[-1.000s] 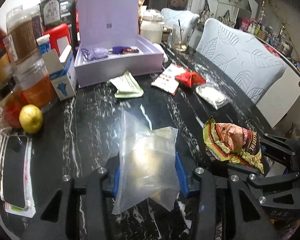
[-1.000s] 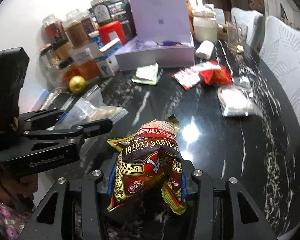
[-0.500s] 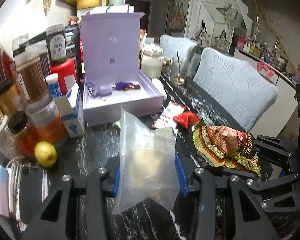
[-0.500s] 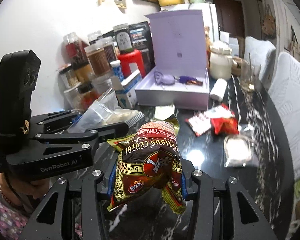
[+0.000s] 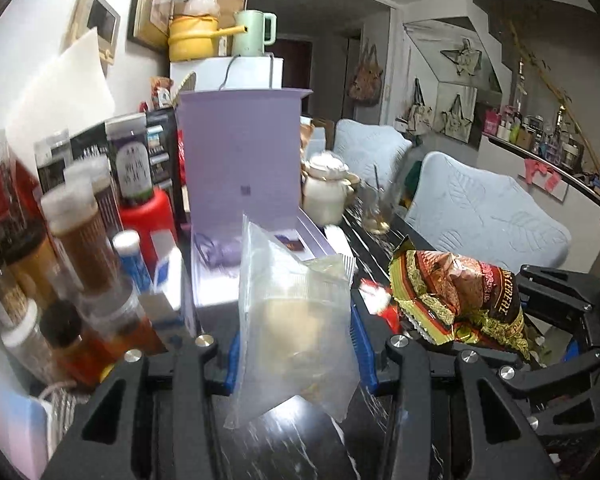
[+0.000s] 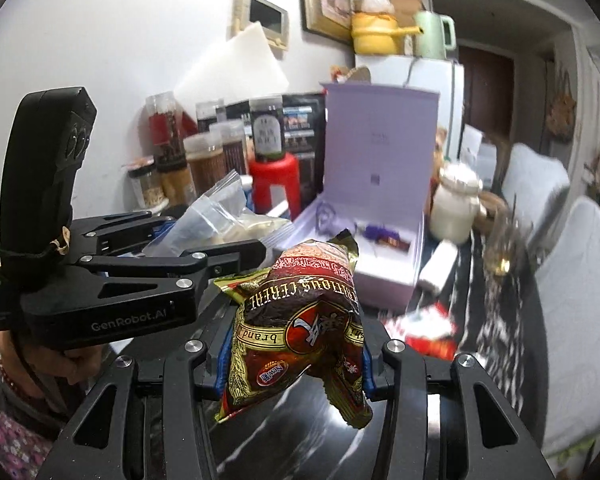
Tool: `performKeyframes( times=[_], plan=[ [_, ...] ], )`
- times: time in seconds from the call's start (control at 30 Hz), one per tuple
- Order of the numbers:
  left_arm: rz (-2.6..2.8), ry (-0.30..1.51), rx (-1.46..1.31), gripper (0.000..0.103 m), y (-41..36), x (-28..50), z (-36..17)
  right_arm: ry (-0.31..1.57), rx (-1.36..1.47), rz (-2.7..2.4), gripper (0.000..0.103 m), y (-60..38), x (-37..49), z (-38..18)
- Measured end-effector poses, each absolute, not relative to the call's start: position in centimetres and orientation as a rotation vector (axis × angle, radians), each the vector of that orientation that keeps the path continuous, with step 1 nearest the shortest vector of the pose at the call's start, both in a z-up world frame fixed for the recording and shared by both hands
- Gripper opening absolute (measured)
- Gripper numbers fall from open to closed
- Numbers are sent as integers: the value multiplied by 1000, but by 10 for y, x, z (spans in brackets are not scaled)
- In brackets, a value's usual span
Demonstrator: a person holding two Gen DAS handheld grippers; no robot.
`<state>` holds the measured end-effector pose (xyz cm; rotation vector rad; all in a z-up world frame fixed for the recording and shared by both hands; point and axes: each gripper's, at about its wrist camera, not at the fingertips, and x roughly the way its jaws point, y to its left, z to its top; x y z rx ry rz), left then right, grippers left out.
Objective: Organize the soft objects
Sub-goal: 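Carry the plastic bag with the left gripper while the right gripper carries the cereal packet to the gift box, then lower the plastic bag into the box while the right gripper lowers the cereal packet beside it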
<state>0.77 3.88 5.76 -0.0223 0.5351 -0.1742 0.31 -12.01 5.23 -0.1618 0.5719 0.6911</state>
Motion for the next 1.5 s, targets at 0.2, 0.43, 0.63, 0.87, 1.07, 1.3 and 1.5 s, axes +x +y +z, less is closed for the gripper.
performKeyframes(
  times=[0.2, 0.43, 0.63, 0.87, 1.07, 1.3, 1.5],
  plan=[
    [-137, 500, -17, 44, 49, 36, 71, 534, -173, 725, 46, -110, 32, 65],
    [-115, 457, -41, 44, 60, 78, 82, 505, -154, 716, 46, -104, 76, 75],
    [-95, 428, -52, 44, 66, 121, 89, 492, -139, 676, 46, -102, 119, 80],
    [-53, 417, -89, 44, 77, 171, 90, 465, -116, 647, 46, -101, 170, 87],
    [-32, 447, -119, 44, 81, 206, 78, 467, -88, 636, 46, -95, 208, 83],
    [-1, 491, -76, 44, 77, 238, 59, 494, -55, 646, 46, -85, 248, 66],
    [26, 565, -54, 44, 78, 261, 35, 547, -58, 631, 46, -81, 275, 42]
  ],
)
